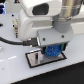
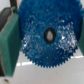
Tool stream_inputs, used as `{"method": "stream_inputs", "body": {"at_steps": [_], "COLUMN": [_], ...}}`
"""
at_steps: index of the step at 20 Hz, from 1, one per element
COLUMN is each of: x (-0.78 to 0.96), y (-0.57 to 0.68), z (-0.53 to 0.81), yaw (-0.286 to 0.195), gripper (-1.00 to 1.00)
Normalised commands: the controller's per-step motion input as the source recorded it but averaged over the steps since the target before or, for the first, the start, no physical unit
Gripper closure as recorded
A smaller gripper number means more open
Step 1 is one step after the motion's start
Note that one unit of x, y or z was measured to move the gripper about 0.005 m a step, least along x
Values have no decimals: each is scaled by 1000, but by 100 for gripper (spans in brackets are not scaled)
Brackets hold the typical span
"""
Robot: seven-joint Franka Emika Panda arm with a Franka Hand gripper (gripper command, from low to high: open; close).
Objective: Insert the blue gear onto the right peg, followed by the red gear
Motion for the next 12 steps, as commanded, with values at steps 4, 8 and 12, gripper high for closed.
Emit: {"method": "stream_inputs", "body": {"at_steps": [4,8,12], "x": [105,42,16], "y": [5,25,97], "z": [-103,-7,45], "yaw": [0,0,0], "gripper": [100,100,-100]}}
